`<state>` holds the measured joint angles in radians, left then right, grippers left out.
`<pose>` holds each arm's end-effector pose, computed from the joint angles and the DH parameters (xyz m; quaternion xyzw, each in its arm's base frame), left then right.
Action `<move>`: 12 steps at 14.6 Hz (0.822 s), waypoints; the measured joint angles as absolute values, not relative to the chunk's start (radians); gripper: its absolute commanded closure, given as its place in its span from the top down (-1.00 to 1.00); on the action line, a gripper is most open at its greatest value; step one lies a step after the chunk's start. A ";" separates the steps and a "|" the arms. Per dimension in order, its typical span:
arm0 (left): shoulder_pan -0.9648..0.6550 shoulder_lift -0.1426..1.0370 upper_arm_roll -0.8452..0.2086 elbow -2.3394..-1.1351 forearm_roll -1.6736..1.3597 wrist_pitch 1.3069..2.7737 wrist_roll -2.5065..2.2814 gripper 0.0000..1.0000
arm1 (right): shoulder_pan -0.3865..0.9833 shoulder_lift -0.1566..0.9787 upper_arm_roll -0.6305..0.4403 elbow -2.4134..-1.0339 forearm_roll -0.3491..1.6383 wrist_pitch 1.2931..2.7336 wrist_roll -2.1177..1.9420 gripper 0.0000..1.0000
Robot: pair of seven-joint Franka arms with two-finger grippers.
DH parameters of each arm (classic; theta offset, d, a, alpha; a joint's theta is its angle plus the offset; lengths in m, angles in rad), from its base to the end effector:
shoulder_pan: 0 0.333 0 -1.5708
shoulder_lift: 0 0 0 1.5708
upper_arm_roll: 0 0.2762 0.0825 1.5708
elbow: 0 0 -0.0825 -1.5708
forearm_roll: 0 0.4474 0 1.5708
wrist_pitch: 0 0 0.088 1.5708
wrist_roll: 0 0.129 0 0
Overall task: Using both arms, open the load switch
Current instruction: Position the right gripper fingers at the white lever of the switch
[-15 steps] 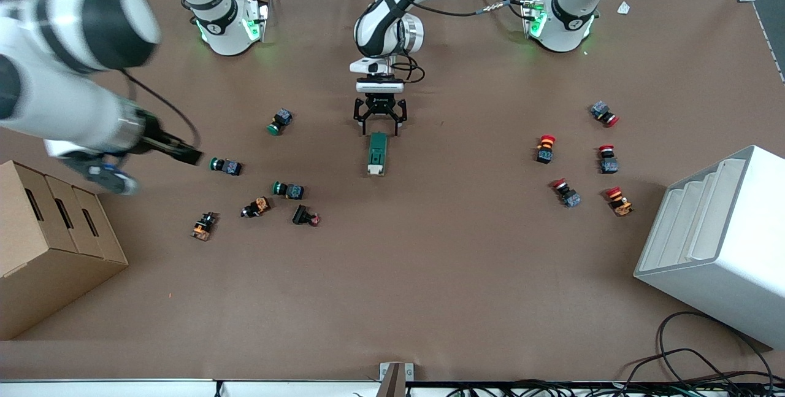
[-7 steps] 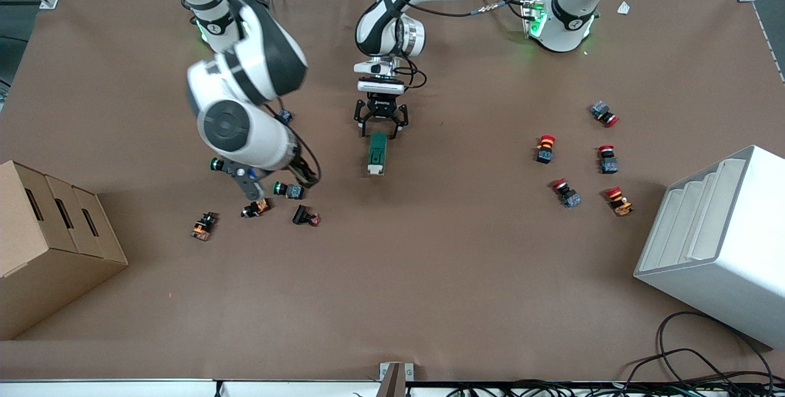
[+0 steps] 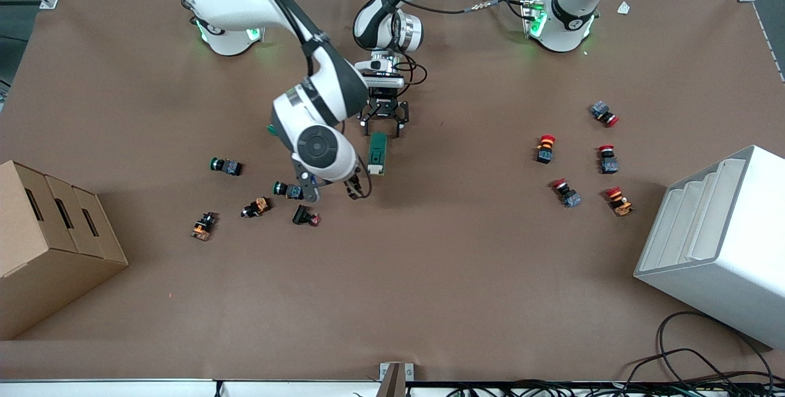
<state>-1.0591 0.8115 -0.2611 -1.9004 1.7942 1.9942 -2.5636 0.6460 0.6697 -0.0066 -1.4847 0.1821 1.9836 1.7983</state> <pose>0.2058 -0.5600 -0.0212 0.8482 -0.0544 0.5268 0.0103 0.5690 0.4423 0.1797 0.8069 -0.5793 -0.1023 0.0529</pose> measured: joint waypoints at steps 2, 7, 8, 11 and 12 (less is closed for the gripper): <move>-1.063 0.815 -0.261 -1.900 1.794 1.981 -2.565 1.00 | 0.659 0.704 -0.007 -1.476 0.190 2.015 1.831 1.00; -1.064 0.816 -0.261 -1.900 1.794 1.981 -2.578 1.00 | 0.667 0.750 -0.007 -1.473 0.261 2.029 1.838 1.00; -1.064 0.817 -0.261 -1.900 1.794 1.980 -2.593 1.00 | 0.674 0.754 -0.007 -1.473 0.278 2.028 1.844 1.00; -1.069 0.819 -0.259 -1.900 1.794 1.975 -2.615 1.00 | 0.707 0.768 -0.006 -1.473 0.296 2.026 1.887 1.00; -1.070 0.820 -0.259 -1.900 1.794 1.974 -2.616 1.00 | 0.720 0.773 -0.006 -1.473 0.296 2.026 1.899 1.00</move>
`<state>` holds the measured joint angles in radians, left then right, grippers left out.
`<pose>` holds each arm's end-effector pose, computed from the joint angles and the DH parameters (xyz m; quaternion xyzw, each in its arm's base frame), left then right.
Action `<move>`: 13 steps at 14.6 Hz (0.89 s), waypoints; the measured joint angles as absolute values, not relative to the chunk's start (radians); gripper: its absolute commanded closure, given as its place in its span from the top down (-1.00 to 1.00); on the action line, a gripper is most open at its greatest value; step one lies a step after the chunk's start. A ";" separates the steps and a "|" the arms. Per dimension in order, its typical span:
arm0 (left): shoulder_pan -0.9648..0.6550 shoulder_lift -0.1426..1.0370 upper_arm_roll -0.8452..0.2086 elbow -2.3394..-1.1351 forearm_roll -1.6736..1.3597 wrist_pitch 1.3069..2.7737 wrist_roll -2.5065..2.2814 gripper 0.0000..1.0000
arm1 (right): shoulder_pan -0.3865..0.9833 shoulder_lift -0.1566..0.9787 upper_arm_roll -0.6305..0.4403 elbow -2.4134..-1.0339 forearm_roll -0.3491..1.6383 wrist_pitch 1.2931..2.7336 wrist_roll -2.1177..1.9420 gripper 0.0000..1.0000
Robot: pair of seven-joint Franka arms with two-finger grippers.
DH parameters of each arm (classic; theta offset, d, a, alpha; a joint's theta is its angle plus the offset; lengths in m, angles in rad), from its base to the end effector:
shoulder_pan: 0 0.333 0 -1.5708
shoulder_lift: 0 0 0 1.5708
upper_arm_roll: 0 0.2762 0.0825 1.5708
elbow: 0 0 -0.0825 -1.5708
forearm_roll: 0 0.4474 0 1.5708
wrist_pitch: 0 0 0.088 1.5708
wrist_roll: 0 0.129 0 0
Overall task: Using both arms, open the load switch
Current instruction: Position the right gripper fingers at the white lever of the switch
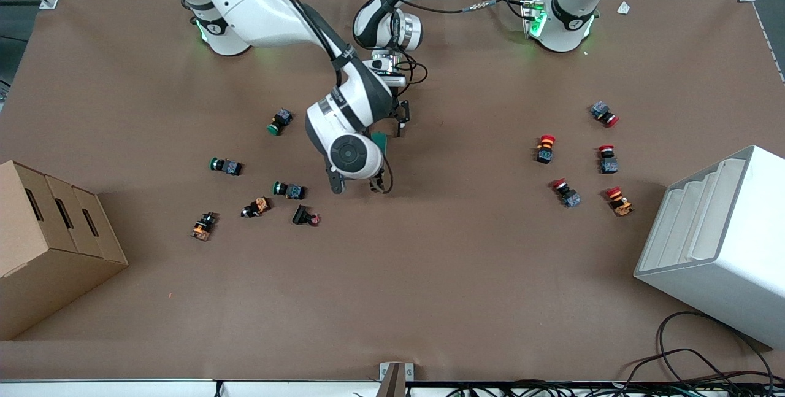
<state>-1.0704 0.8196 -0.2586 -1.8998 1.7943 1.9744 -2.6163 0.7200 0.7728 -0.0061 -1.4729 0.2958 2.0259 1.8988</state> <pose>0.2024 -0.5583 -0.0247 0.8453 -0.0352 0.5327 0.0197 0.5236 0.4838 0.1155 0.7721 -0.6141 -0.1464 0.0727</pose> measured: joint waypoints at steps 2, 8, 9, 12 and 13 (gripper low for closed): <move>-1.073 0.820 -0.258 -1.900 1.794 1.972 -2.617 1.00 | 0.734 0.777 -0.007 -1.473 0.296 2.012 1.910 1.00; -1.084 0.828 -0.257 -1.910 1.853 1.954 -2.658 0.99 | 0.734 0.778 -0.010 -1.441 0.296 1.931 1.910 1.00; -1.084 0.828 -0.257 -1.910 1.854 1.954 -2.658 0.99 | 0.733 0.778 -0.011 -1.431 0.296 1.910 1.910 1.00; -1.085 0.830 -0.257 -1.911 1.858 1.949 -2.658 0.99 | 0.729 0.778 -0.016 -1.397 0.298 1.824 1.910 1.00; -1.086 0.831 -0.257 -1.911 1.859 1.946 -2.659 0.99 | 0.727 0.778 -0.021 -1.392 0.298 1.796 1.910 1.00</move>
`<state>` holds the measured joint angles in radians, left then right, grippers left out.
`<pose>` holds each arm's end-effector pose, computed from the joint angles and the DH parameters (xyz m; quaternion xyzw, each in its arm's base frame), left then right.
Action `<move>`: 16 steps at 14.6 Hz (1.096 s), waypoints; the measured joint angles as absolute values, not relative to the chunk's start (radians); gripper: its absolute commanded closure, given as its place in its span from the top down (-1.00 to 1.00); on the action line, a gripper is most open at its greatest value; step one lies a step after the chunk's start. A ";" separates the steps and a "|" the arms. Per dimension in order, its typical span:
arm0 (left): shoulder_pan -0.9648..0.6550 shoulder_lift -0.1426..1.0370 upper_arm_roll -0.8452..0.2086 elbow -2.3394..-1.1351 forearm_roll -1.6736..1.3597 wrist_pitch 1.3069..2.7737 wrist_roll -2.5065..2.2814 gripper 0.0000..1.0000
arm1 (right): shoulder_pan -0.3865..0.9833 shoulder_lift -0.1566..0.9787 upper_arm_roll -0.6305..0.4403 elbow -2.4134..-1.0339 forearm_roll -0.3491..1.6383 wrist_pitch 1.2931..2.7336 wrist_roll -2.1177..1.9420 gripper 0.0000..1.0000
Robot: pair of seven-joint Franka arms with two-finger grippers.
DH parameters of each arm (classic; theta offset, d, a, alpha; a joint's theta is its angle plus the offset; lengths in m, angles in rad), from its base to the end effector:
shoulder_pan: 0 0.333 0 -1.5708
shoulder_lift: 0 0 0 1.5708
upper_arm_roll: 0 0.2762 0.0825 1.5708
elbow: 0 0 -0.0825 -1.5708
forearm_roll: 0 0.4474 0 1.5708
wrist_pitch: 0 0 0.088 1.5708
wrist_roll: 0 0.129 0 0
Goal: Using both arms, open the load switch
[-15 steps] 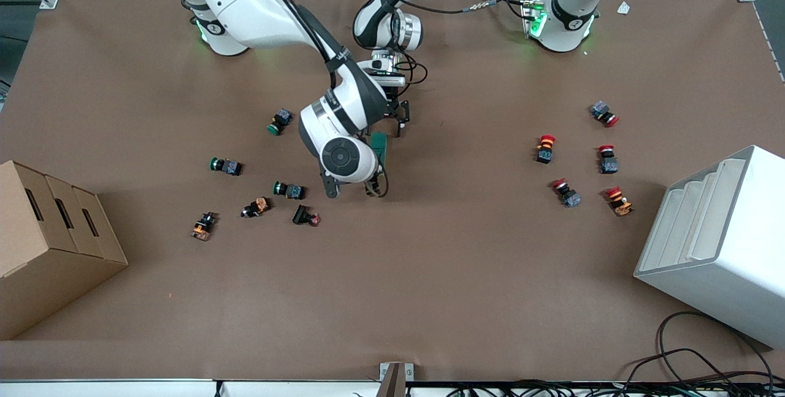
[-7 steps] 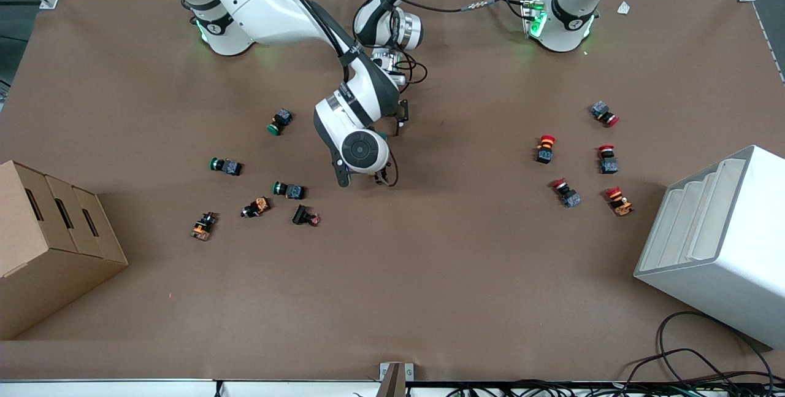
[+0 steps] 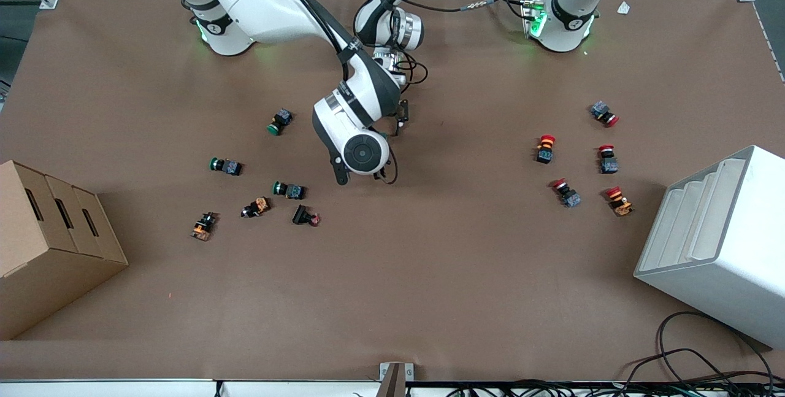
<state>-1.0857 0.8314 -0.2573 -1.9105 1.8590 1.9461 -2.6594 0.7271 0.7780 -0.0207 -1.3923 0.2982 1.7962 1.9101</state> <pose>0.1947 -0.5561 -0.0309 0.8328 -0.0495 0.5501 0.0379 0.5158 0.4829 0.1388 0.7690 -0.5986 -0.1718 0.1441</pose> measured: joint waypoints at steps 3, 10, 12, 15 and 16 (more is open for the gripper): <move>-1.088 0.835 -0.257 -1.910 1.863 1.936 -2.663 0.99 | 0.729 0.778 -0.022 -1.386 0.298 1.721 1.910 1.00; -1.090 0.837 -0.258 -1.910 1.864 1.929 -2.665 0.98 | 0.760 0.778 -0.019 -1.379 0.297 1.674 1.910 1.00; -1.091 0.837 -0.258 -1.910 1.864 1.928 -2.665 0.98 | 0.765 0.776 -0.016 -1.372 0.298 1.644 1.910 1.00; -1.091 0.837 -0.258 -1.910 1.864 1.928 -2.664 0.98 | 0.782 0.773 -0.014 -1.371 0.298 1.628 1.910 1.00; -1.091 0.837 -0.258 -1.910 1.864 1.928 -2.661 0.98 | 0.786 0.773 -0.014 -1.373 0.298 1.628 1.910 1.00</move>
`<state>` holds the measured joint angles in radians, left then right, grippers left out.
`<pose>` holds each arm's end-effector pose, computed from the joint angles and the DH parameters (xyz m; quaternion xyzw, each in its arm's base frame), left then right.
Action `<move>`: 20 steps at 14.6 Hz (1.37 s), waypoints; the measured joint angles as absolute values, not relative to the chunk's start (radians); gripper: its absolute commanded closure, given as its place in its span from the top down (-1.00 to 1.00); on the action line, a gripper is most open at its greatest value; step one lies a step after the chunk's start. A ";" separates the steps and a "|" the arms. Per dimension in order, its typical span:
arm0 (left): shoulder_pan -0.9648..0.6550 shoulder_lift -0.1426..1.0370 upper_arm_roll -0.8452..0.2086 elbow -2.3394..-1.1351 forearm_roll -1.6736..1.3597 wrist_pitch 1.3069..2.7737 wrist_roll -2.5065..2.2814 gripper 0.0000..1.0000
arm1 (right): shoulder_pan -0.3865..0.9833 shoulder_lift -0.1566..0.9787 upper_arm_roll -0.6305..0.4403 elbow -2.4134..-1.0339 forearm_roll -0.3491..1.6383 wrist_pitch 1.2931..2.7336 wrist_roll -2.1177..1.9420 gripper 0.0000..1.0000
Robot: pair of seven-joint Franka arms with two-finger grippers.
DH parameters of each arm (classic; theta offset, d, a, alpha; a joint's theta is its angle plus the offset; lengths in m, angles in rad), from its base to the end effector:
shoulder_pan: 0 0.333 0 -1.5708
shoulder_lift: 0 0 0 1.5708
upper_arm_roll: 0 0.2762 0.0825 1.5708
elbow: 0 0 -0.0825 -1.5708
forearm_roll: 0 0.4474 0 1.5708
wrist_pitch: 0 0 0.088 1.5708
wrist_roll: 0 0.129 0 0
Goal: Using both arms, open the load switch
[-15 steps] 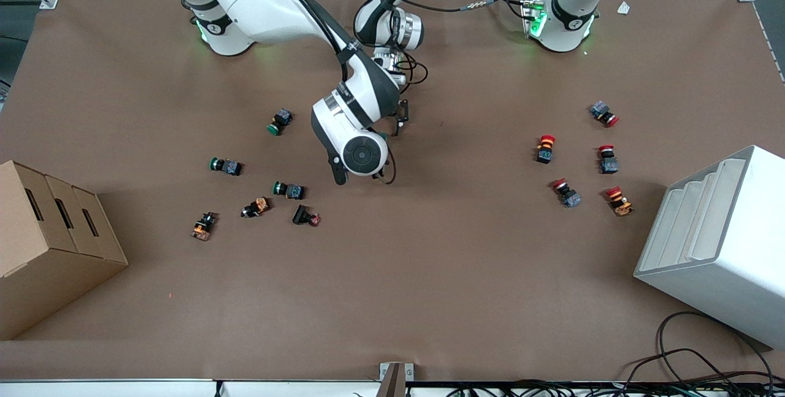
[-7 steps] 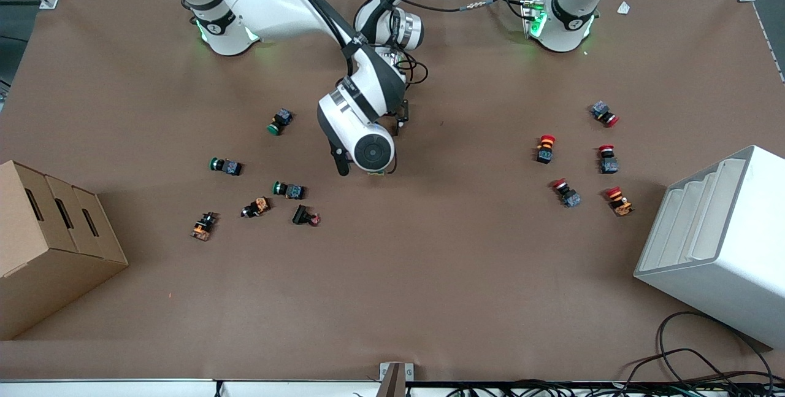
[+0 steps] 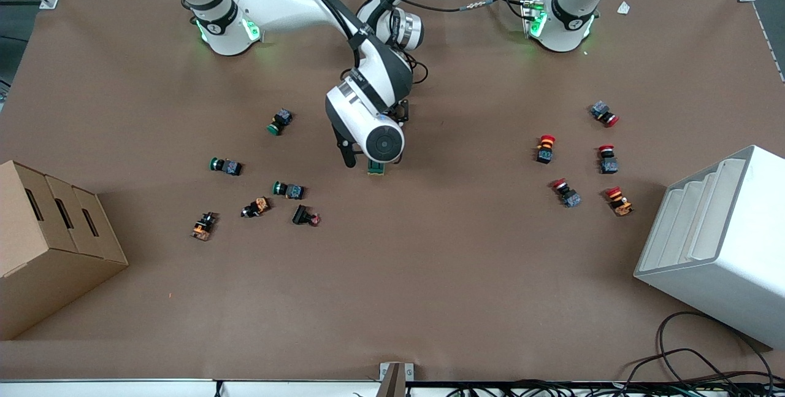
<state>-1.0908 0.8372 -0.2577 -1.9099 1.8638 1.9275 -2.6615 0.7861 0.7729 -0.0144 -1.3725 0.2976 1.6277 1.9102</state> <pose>0.1933 -0.5552 -0.0325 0.8284 -0.0511 0.5565 0.0363 0.4669 0.5063 0.1478 0.7815 -0.5539 -0.1897 0.2156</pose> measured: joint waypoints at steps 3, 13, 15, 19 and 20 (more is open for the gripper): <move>-1.091 0.837 -0.258 -1.910 1.864 1.927 -2.658 0.98 | 0.789 0.773 -0.015 -1.374 0.298 1.628 1.910 1.00; -1.091 0.837 -0.258 -1.910 1.864 1.926 -2.656 0.98 | 0.798 0.782 -0.014 -1.392 0.293 1.653 1.910 1.00; -1.091 0.837 -0.258 -1.910 1.864 1.925 -2.655 0.99 | 0.798 0.782 -0.014 -1.394 0.292 1.654 1.910 1.00; -1.091 0.837 -0.258 -1.910 1.864 1.925 -2.655 0.99 | 0.796 0.780 -0.023 -1.383 0.239 1.662 1.885 1.00; -1.091 0.838 -0.258 -1.910 1.864 1.925 -2.655 0.99 | 0.788 0.777 -0.030 -1.376 0.219 1.667 1.854 1.00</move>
